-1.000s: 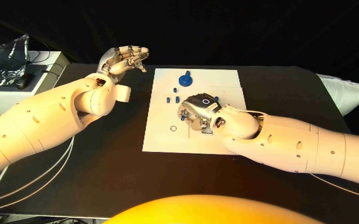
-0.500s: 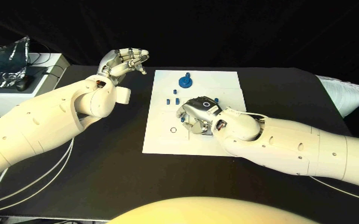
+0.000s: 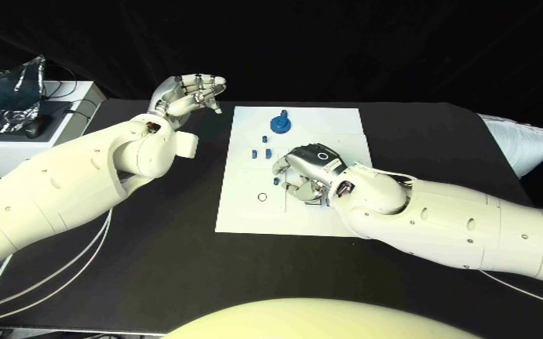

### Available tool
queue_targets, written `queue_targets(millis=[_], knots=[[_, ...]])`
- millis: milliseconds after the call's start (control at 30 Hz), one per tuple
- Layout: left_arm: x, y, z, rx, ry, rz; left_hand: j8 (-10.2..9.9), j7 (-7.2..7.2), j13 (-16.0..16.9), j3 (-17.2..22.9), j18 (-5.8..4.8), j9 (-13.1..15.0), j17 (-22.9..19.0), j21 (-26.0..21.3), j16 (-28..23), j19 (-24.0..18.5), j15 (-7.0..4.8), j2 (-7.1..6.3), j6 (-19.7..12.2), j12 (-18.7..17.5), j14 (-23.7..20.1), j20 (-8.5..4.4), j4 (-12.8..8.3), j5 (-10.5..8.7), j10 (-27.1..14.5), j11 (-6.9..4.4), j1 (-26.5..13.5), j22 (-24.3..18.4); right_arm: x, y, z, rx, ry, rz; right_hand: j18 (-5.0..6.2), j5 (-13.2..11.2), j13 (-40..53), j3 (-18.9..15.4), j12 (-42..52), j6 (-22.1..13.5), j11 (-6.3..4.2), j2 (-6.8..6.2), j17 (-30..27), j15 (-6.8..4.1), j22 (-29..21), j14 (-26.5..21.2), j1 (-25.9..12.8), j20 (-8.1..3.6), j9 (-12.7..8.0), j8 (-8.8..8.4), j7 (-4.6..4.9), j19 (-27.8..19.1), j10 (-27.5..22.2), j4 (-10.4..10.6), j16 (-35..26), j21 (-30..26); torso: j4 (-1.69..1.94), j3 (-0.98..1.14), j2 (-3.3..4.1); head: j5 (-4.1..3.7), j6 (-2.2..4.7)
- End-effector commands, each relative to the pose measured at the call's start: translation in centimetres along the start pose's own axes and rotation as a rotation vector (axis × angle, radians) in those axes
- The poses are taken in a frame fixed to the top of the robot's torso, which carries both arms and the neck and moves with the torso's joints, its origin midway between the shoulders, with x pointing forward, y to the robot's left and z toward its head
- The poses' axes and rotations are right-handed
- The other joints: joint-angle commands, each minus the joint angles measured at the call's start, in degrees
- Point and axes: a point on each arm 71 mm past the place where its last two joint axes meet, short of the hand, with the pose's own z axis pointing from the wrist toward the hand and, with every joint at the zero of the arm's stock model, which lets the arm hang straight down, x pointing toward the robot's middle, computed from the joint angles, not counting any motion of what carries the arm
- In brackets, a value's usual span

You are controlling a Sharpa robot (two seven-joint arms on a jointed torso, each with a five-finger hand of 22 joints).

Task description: Assemble the parts on the task board

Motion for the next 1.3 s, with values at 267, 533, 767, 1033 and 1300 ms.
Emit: queue_targets(millis=[267, 533, 767, 1033, 1300], knots=[[0.0, -0.1, 0.0, 0.019, 0.005, 0.001, 0.48, 0.12, -0.17, -0.67, 0.28, -0.31, 0.01, -0.14, 0.14, -0.43, 0.21, 0.13, -0.42, 0.13, -1.24, 0.61, 0.11, -0.18, -1.06, 0.15, -0.28, -0.11, -3.6, -3.0, -0.9, 0.072, 0.050, 0.046, 0.41, 0.61, 0.24, -0.30, 1.89, 0.63, -0.58, -0.06, 0.33, -0.18, -0.21, 2.23, 0.72, 0.00, -0.10, 0.01, -0.49, 0.51, 3.48, 0.62, 0.32, -0.77, -0.08, -0.10, -0.04, -0.86, 1.00], [0.2, -0.1, -0.1, 0.032, 0.021, -0.008, 0.77, 0.10, -0.15, -1.63, 0.28, -0.54, 0.03, -0.81, 0.32, -0.92, 0.40, -0.34, -0.80, 0.57, -1.95, 0.88, 0.69, -0.17, -1.42, 0.20, -1.10, -0.46, -7.2, -8.6, -1.4, 0.183, 0.119, 0.031, -0.01, 0.58, 0.02, -0.98, 1.05, -0.49, -0.76, -1.14, 1.86, -0.44, 1.74, 2.58, 0.51, 0.10, -0.32, -0.48, -1.00, 2.69, 2.08, 0.88, 1.38, 1.19, 0.02, -0.15, -0.05, -1.62, 2.16], [0.2, 0.0, -0.2, 0.032, 0.022, -0.010, 0.78, 0.08, -0.15, -1.71, 0.29, -0.58, 0.03, -0.88, 0.35, -0.94, 0.40, -0.37, -0.90, 0.63, -2.00, 0.89, 0.71, -0.15, -1.45, 0.20, -1.11, -0.50, -7.8, -10.8, -1.4, 0.225, 0.160, -0.016, -0.24, 0.60, 0.04, -3.28, 0.18, -1.20, -0.57, -1.59, 2.80, -0.29, 2.94, 2.65, 0.72, 0.39, -0.39, -0.65, -1.47, 3.72, -0.23, 1.25, 2.06, 2.01, 0.14, -0.05, 0.08, -1.52, 2.20], [0.1, 0.1, -0.2, 0.028, 0.024, -0.010, 0.78, 0.07, -0.15, -1.73, 0.31, -0.62, 0.04, -0.93, 0.40, -0.93, 0.39, -0.35, -0.99, 0.67, -2.00, 0.90, 0.68, -0.13, -1.51, 0.18, -1.02, -0.54, -7.1, -10.6, -1.0, 0.217, 0.214, -0.065, -0.24, 0.33, 0.14, -6.46, 0.35, -2.45, -0.40, -1.05, 2.73, -0.08, 2.92, 2.55, 1.54, 0.59, -0.66, -1.00, -2.31, 4.03, -1.26, 1.91, 2.23, 1.51, 0.14, -0.15, 0.07, -1.52, 2.18], [0.1, 0.2, -0.2, 0.027, 0.023, -0.009, 0.75, 0.08, -0.16, -1.86, 0.34, -0.71, 0.06, -0.99, 0.51, -0.87, 0.37, -0.45, -1.26, 0.74, -1.99, 0.90, 0.60, -0.14, -1.65, 0.18, -0.90, -0.59, -6.4, -10.2, -0.6, 0.207, 0.236, -0.084, -0.26, 0.49, 0.29, -6.94, 1.38, -2.44, -0.67, -0.46, 2.61, -0.26, 3.23, 2.52, 2.28, 0.43, -0.73, -0.81, -2.14, 4.36, 0.22, 2.22, 2.27, 1.52, 0.16, -0.14, 0.09, -1.44, 2.00]])
